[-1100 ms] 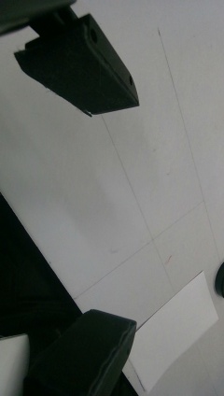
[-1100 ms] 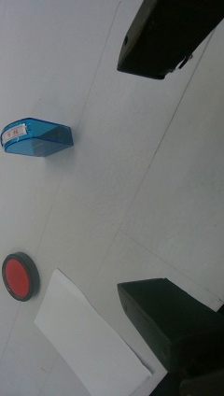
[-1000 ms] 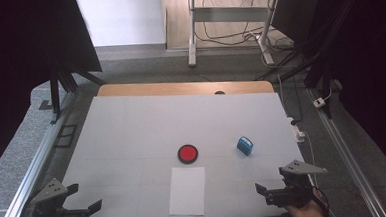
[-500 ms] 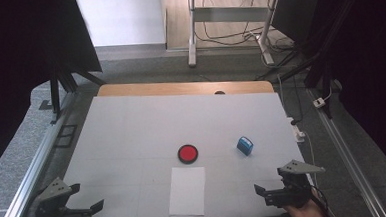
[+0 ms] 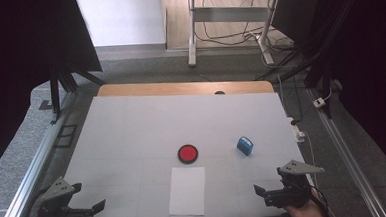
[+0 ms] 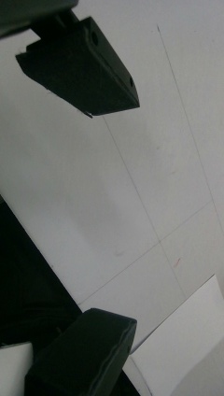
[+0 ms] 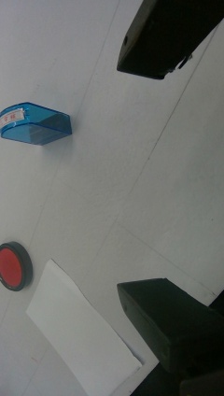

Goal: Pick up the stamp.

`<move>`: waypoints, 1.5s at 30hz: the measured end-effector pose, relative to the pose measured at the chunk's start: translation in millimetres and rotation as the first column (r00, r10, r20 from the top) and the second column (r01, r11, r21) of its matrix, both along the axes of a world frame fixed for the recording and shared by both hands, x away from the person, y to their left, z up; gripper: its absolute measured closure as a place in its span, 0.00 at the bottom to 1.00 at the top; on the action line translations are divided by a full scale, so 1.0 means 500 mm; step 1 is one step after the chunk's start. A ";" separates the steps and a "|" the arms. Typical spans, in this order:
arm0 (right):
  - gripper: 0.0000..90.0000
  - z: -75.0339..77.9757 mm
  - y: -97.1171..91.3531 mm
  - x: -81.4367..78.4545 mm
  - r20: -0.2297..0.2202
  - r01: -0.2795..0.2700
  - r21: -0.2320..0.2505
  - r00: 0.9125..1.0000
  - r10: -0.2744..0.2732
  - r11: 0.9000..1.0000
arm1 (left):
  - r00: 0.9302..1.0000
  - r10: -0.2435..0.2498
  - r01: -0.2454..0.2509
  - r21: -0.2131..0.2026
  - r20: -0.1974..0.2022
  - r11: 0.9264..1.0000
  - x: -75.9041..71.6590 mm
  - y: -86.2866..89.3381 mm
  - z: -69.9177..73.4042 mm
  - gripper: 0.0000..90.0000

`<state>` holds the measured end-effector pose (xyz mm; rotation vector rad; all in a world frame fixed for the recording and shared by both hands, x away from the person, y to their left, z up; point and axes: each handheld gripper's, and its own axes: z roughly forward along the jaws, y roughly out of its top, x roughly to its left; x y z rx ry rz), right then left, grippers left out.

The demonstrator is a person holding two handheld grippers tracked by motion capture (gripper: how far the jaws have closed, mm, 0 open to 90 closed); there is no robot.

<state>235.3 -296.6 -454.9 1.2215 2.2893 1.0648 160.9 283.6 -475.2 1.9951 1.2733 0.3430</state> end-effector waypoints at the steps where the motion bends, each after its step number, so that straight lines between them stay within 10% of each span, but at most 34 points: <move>1: 0.00 0.002 0.000 -0.001 0.012 0.004 -0.005 1.000 -0.004 1.000 | 1.000 -0.001 0.001 0.000 -0.002 1.000 0.000 0.000 0.000 0.01; 45: 0.00 0.008 0.040 0.063 0.029 -0.046 0.005 0.999 0.046 0.999 | 1.000 0.001 -0.001 0.013 -0.017 1.000 0.004 -0.003 -0.003 0.01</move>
